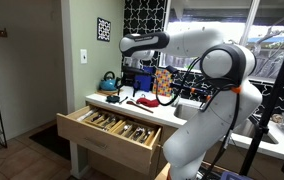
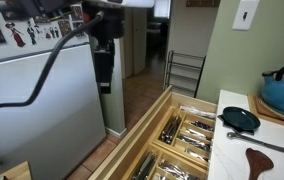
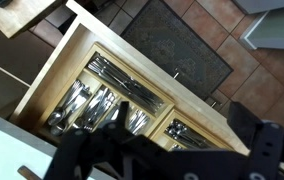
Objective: Pick up a silver tablespoon from the drawer and put it on the kitchen counter
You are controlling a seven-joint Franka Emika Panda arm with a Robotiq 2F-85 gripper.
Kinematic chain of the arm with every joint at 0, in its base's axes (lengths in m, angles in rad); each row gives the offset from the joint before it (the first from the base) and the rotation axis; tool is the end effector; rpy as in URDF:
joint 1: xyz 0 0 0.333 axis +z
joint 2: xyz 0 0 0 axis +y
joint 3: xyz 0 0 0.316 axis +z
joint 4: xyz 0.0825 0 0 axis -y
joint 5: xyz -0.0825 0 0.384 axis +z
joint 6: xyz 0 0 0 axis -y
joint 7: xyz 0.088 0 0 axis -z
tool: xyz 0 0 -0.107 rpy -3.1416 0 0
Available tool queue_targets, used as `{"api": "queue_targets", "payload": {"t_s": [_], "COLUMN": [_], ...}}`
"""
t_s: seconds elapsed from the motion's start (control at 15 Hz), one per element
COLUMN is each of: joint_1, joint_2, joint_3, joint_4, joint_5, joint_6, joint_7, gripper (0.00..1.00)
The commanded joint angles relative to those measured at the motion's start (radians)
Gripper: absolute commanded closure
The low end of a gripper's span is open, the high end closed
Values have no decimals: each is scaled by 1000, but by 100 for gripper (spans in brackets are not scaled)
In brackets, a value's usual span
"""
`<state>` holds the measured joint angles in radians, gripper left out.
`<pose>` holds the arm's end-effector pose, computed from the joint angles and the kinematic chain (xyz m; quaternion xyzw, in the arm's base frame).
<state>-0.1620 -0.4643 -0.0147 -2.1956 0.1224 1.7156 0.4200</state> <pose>0.4064 -0.0619 0.5649 -0.9513 0.3014 0.0156 0.0623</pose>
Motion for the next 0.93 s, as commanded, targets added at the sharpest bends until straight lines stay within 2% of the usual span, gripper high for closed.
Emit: {"api": "queue_targets", "payload": {"t_s": [0.0, 0.27, 0.33, 0.53, 0.87], "joint_1": [-30, -27, -2, 1, 1], "joint_2": [164, 307, 236, 307, 311], "joint_3": [35, 21, 6, -3, -3], "joint_4": [85, 149, 98, 137, 152], "joint_5": [-40, -100, -76, -90, -90], "joint_6": [65, 104, 104, 107, 107], "joint_7": [186, 391, 308, 367, 377], "gripper": [0, 0, 0, 0, 0]}}
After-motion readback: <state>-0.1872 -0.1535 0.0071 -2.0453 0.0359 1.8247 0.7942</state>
